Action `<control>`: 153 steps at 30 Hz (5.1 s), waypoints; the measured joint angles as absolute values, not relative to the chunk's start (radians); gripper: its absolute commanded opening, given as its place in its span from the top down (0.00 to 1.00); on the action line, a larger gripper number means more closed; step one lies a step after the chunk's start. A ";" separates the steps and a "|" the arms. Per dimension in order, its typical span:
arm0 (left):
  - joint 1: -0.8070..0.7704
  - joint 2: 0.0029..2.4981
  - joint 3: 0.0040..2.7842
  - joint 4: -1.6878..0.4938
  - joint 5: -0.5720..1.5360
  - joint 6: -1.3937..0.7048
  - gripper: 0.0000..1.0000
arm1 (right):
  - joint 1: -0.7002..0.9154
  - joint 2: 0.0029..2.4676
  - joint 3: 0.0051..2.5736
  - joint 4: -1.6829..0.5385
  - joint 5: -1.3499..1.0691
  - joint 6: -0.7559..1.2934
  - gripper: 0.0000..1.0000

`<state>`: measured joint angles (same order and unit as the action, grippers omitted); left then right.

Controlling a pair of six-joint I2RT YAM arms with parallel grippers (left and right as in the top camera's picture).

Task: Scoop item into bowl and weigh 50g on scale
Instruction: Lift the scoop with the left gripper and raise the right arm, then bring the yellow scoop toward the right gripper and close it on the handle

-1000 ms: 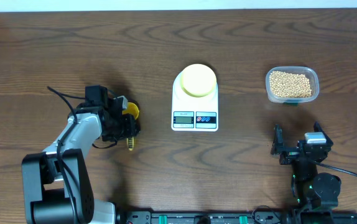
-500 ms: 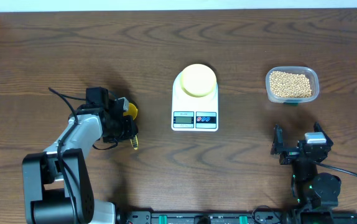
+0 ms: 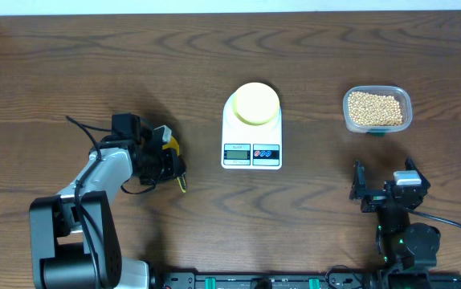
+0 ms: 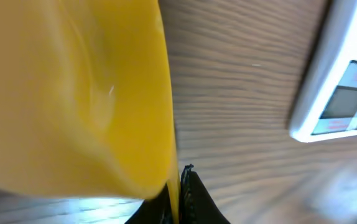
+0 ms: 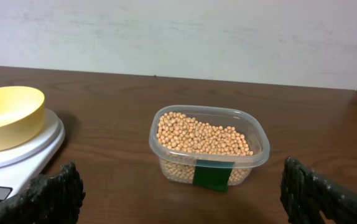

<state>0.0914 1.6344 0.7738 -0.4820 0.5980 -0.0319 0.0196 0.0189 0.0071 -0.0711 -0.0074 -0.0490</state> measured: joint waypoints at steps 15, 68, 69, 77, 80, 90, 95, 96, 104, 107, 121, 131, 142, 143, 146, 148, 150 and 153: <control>0.092 1.402 0.774 -0.482 0.999 -0.139 0.93 | 0.020 0.019 0.007 -0.071 -0.007 -0.049 0.01; -0.009 0.819 0.775 -0.065 1.043 -0.910 0.93 | 0.017 0.388 0.617 -0.270 -0.666 0.759 0.01; -0.032 0.820 0.775 -0.064 1.020 -0.918 0.93 | 0.017 0.419 0.649 -0.289 -0.667 0.749 0.01; -0.218 0.888 0.772 0.141 0.846 -1.009 0.93 | 0.017 0.595 0.730 -0.286 -0.773 0.890 0.10; -0.297 0.941 0.775 0.314 0.780 -1.047 0.93 | 0.017 0.616 0.730 -0.287 -0.818 0.999 0.09; -0.532 1.150 0.776 0.551 0.577 -1.165 0.93 | 0.017 0.624 0.730 -0.202 -0.923 1.228 0.14; -0.617 1.224 0.776 0.680 0.496 -1.253 0.93 | 0.017 0.624 0.730 -0.174 -0.951 1.277 0.19; -0.628 1.229 0.776 0.696 0.484 -1.269 0.93 | 0.017 0.624 0.730 -0.174 -0.952 1.282 0.21; -0.719 1.235 0.776 0.725 0.368 -1.353 0.93 | 0.017 0.624 0.730 -0.174 -0.945 1.320 0.32; -0.751 1.235 0.776 0.726 0.337 -1.362 0.93 | 0.017 0.624 0.730 -0.173 -0.923 1.328 0.38; -0.761 1.235 0.776 0.727 0.308 -1.365 0.93 | 0.089 0.635 0.730 -0.133 -0.792 1.364 0.42; -0.761 1.235 0.776 0.726 0.307 -1.365 0.93 | 0.256 0.799 0.731 0.010 -0.698 1.383 0.55; -0.761 1.235 0.776 0.726 0.289 -1.365 0.93 | 0.260 0.826 0.731 0.074 -0.672 1.385 0.68; -0.761 1.235 0.776 0.726 0.285 -1.365 0.93 | 0.260 0.826 0.731 0.075 -0.672 1.383 0.69; -0.761 1.235 0.776 0.725 0.274 -1.356 0.93 | 0.260 0.826 0.731 0.076 -0.672 1.384 0.69; -0.761 1.235 0.776 0.725 0.262 -1.337 0.93 | 0.260 0.826 0.731 0.076 -0.672 1.384 0.70; -0.761 1.235 0.776 0.726 0.253 -1.328 0.93 | 0.260 0.826 0.731 0.076 -0.672 1.384 0.69; -0.761 1.235 0.776 0.726 0.235 -1.319 0.93 | 0.260 0.826 0.731 0.076 -0.672 1.386 0.69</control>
<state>-0.7612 1.2354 0.7765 0.7258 0.2352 -1.3193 0.2604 0.8265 0.7315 0.0761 -0.6724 1.3861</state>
